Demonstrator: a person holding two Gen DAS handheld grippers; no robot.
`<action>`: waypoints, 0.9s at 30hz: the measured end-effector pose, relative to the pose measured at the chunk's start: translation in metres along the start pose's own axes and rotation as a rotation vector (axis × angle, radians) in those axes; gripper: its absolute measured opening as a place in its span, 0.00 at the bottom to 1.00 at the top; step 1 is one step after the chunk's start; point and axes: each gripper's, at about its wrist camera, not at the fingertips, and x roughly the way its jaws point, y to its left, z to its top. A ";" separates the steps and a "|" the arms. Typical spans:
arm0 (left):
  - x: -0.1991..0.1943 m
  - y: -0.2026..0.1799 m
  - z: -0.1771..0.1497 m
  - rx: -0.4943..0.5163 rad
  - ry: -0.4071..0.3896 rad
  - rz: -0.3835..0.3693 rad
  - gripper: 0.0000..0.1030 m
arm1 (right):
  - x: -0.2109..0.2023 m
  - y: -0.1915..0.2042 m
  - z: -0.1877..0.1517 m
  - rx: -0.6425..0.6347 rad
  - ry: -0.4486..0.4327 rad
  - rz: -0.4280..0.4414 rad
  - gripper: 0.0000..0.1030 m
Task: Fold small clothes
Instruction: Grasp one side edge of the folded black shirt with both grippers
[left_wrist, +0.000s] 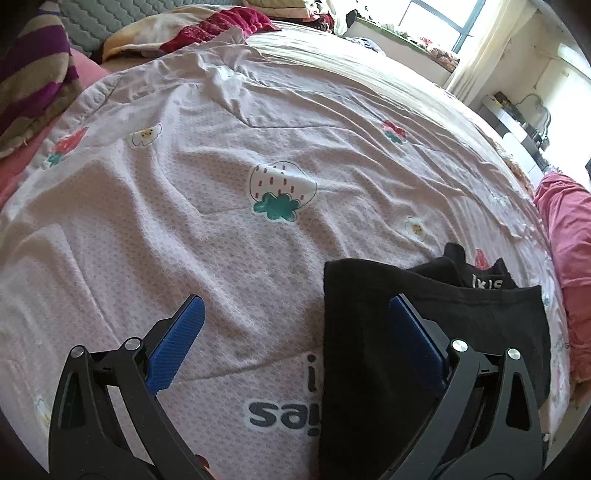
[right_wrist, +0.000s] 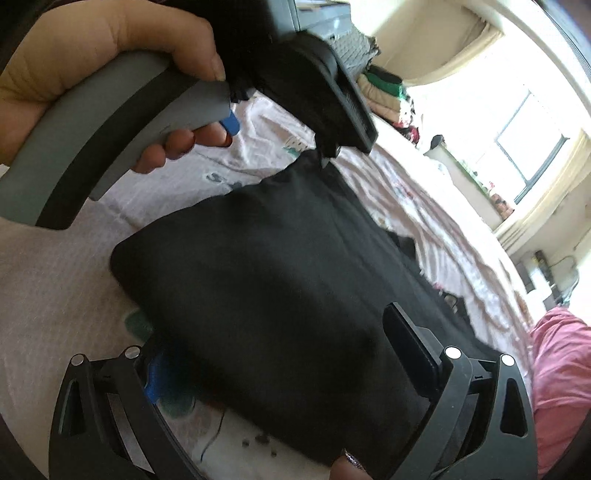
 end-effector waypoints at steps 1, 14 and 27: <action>0.001 0.001 0.001 -0.004 0.003 -0.006 0.91 | -0.001 -0.001 0.001 -0.002 -0.010 -0.008 0.85; 0.017 -0.003 -0.003 -0.077 0.082 -0.181 0.91 | -0.038 -0.031 -0.012 0.108 -0.144 -0.002 0.15; 0.018 -0.024 -0.015 -0.154 0.081 -0.337 0.53 | -0.050 -0.049 -0.024 0.201 -0.187 0.011 0.11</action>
